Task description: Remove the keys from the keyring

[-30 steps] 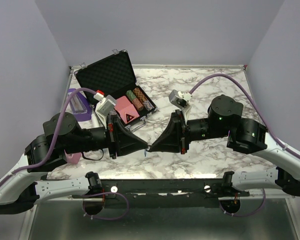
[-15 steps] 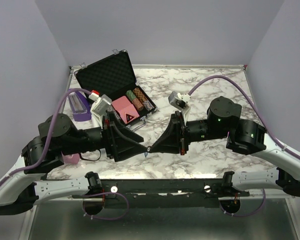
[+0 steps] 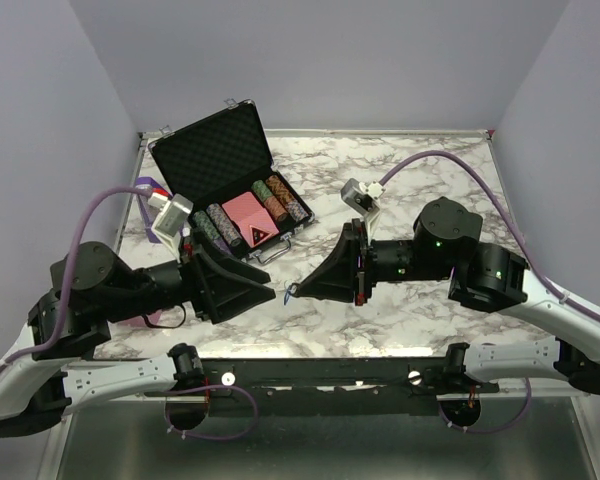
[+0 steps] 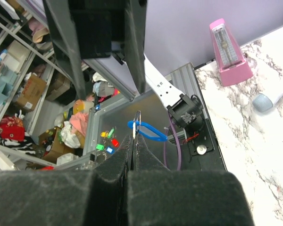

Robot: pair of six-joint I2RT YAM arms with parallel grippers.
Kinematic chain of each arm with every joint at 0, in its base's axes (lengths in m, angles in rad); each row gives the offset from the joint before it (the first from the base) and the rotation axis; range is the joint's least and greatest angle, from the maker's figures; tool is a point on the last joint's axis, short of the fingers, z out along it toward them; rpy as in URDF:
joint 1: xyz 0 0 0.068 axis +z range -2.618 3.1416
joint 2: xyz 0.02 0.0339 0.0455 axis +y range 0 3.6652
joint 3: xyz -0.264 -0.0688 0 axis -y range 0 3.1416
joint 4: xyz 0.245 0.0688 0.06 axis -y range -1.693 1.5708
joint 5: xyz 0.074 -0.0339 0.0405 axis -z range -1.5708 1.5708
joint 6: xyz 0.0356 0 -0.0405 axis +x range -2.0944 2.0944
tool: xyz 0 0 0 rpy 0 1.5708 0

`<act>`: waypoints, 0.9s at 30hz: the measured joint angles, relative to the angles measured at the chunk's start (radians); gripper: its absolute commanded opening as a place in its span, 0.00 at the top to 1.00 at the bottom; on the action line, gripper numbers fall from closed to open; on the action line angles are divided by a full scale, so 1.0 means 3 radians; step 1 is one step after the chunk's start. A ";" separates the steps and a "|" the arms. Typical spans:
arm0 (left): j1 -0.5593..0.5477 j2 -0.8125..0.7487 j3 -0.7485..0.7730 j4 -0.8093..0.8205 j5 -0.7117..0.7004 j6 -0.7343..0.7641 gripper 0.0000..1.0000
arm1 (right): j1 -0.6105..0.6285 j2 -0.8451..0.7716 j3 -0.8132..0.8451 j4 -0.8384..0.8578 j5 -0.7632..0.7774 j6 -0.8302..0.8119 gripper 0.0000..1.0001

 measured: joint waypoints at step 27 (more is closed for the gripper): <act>0.0000 0.0120 -0.0234 0.0304 -0.0020 -0.0109 0.58 | 0.0000 -0.0085 -0.0011 0.0174 0.0076 0.0075 0.99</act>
